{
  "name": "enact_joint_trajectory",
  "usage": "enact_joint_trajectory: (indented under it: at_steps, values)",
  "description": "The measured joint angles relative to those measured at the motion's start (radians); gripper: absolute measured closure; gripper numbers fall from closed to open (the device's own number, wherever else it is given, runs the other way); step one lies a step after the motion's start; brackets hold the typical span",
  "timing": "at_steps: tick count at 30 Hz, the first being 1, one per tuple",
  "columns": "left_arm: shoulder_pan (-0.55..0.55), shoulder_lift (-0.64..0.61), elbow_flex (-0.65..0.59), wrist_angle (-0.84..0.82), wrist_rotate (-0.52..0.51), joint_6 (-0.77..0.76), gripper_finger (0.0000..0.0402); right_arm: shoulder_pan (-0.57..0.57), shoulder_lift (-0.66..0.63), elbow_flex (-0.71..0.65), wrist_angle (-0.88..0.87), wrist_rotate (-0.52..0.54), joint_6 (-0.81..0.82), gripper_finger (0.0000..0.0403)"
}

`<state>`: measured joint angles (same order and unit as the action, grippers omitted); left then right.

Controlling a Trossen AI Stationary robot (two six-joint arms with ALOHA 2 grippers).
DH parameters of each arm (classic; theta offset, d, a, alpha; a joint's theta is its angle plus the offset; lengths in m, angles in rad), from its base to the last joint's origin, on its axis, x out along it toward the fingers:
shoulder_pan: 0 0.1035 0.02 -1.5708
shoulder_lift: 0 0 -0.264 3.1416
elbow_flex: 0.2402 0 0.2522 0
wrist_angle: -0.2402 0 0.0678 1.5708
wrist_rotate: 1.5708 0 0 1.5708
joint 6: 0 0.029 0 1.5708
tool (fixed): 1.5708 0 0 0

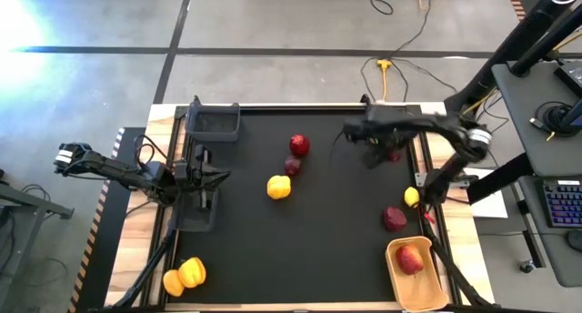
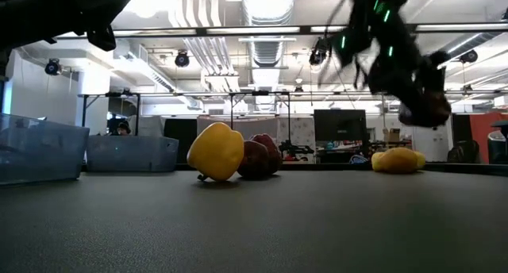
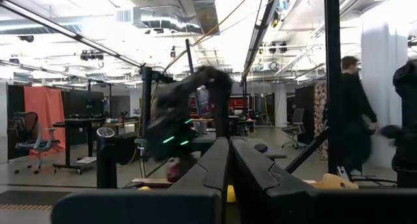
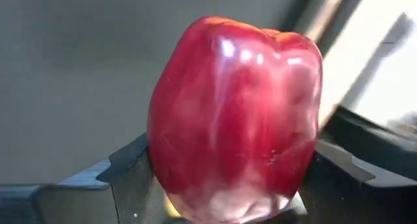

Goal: Sort produce into baskets
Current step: Put the apple into the yellow bin

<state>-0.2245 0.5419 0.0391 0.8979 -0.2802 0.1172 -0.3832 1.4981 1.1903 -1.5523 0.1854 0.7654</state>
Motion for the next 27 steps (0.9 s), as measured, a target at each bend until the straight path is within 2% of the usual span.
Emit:
enact_joint_trajectory:
  at_steps: [6,9,12,20,23,27]
  values:
    - [0.000,0.000,0.000,0.002,0.000,0.006,0.0401,0.489,-0.127,0.014,0.019,-0.264,0.499,0.0109]
    - [0.000,0.000,0.000,0.002,0.000,0.006,0.0401,0.714,-0.130,0.030,0.041,-0.440,0.755,0.0109]
    - [0.000,0.000,0.000,0.004,0.000,0.006,0.0401,0.892,-0.106,0.063,0.119,-0.582,0.993,0.0109]
    - [0.000,0.000,0.000,0.023,0.000,0.005,0.0401,1.203,-0.018,0.116,0.357,-0.688,1.479,0.0106]
    - [0.000,0.000,0.000,0.026,0.000,0.005,0.0401,1.278,0.036,0.114,0.423,-0.687,1.544,0.0104]
    - [0.000,0.000,0.000,0.046,0.000,-0.007,0.0401,1.313,0.107,0.114,0.490,-0.683,1.563,0.0101]
